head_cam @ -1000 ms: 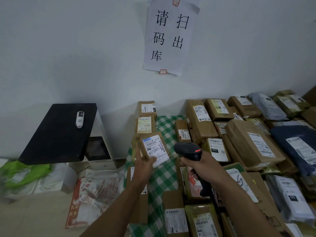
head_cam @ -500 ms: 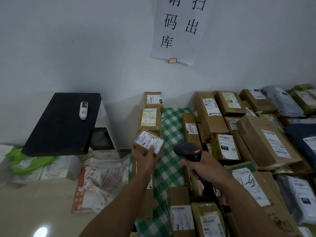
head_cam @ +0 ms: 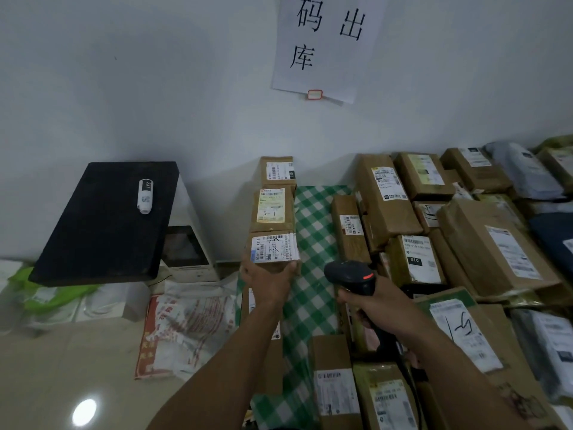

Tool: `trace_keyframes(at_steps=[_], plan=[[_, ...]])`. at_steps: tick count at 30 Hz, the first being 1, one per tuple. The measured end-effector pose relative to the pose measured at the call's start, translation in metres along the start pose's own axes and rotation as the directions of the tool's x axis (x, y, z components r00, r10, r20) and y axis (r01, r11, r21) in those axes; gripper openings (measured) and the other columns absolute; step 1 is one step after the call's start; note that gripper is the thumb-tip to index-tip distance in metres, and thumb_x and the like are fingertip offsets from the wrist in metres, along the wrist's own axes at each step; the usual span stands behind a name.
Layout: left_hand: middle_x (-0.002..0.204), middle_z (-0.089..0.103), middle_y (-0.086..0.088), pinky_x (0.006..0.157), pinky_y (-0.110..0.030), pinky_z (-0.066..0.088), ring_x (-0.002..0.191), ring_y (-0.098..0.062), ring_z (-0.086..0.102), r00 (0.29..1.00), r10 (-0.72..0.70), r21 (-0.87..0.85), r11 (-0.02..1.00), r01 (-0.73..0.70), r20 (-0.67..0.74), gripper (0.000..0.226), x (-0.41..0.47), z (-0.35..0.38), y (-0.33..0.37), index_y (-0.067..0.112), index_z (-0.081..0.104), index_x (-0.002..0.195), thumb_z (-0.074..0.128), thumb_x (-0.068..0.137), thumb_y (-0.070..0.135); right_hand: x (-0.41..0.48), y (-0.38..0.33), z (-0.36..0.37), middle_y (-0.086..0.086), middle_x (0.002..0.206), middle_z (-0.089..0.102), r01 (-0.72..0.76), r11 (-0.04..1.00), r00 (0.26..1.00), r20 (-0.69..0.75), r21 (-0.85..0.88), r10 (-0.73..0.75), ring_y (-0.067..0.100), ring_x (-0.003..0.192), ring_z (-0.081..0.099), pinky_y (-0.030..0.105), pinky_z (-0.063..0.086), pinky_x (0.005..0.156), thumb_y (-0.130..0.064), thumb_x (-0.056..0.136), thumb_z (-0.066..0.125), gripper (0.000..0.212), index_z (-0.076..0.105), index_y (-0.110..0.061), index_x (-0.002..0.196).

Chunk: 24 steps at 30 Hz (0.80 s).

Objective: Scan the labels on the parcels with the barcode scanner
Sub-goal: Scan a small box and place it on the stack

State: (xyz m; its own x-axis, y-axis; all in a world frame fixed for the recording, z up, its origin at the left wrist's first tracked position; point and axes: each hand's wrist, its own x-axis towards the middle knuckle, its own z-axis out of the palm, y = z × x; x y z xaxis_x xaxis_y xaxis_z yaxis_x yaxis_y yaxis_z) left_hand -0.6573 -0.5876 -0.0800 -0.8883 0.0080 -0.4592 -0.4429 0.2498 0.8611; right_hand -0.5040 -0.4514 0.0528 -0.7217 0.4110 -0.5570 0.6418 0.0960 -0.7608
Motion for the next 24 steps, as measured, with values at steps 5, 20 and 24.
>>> trace_keyframes(at_steps=[5,20,24], plan=[[0.164,0.015,-0.015,0.118,-0.058,0.035,0.148,-0.037,0.030,0.999,0.017,0.073,0.997,-0.020,0.048,0.121,-0.003,0.005,0.002,0.029,0.013,0.162,0.094,0.071,0.034,-0.009,0.007,-0.001,0.010,0.091,0.077,0.011,1.000,1.000,-0.029,0.022,-0.011,0.008,0.062,0.063,0.025,0.051,0.062,-0.024,0.097,0.072,0.019,0.071,-0.026,0.115],[0.094,0.065,0.001,0.085,-0.036,0.059,0.092,-0.020,0.068,0.946,-0.054,0.274,0.961,-0.037,0.319,0.019,-0.124,-0.025,-0.108,0.018,0.063,0.095,0.078,0.090,0.027,-0.051,0.069,0.003,-0.001,0.083,0.077,0.003,0.999,1.000,0.008,-0.042,-0.003,0.008,0.062,0.068,0.026,0.053,0.060,-0.027,0.095,0.074,0.023,0.070,-0.031,0.117],[0.096,0.073,0.007,0.073,-0.024,0.061,0.081,-0.004,0.071,0.898,-0.185,0.251,0.964,0.088,0.398,0.024,-0.163,-0.018,-0.149,0.022,0.066,0.104,0.083,0.086,0.020,-0.062,0.092,0.001,0.001,0.098,0.079,0.003,0.998,1.000,0.024,-0.061,-0.001,0.005,0.061,0.066,0.021,0.052,0.057,-0.029,0.097,0.072,0.026,0.068,-0.026,0.122]])
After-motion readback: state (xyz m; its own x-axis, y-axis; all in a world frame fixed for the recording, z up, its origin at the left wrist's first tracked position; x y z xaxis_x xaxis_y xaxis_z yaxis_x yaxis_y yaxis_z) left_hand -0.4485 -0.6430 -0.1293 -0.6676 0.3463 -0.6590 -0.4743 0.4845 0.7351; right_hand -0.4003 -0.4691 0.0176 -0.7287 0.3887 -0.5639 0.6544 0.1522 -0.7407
